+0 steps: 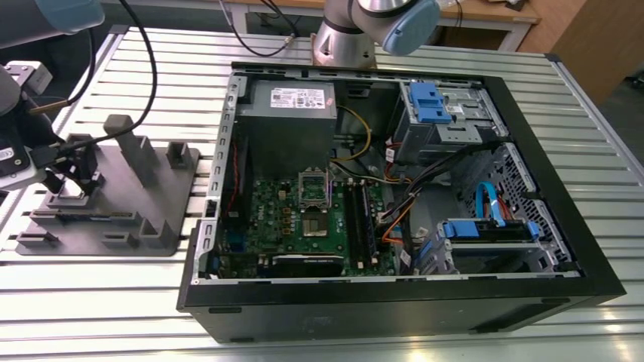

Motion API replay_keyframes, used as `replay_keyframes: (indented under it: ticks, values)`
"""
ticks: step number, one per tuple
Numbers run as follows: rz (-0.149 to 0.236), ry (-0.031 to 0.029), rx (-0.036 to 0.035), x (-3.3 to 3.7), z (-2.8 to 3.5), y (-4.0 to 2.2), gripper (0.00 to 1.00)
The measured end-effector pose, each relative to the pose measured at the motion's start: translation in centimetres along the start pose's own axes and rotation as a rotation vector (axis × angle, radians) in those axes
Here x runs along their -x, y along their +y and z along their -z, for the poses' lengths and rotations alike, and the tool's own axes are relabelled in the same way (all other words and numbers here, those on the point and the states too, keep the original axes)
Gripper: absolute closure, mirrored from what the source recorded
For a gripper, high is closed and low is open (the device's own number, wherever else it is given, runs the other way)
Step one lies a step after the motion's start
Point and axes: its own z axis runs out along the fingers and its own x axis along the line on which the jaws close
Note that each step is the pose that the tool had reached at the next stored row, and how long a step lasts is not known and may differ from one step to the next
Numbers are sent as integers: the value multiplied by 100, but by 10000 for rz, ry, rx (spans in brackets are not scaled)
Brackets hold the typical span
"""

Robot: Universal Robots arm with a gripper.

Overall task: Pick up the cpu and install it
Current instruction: 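Pick up the cpu and move it towards the insertion slot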

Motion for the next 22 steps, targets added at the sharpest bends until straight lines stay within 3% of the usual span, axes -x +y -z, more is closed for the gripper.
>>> replay_keyframes:
  ticks: [8, 10, 11, 22]
  values:
    - [0, 0, 0, 0, -2, 0, 45]
    - [0, 1, 0, 0, -1, 0, 47]
    - [0, 1, -1, 0, -1, 0, 53]
    - [-1, -2, 1, 2, 21, 1, 53]
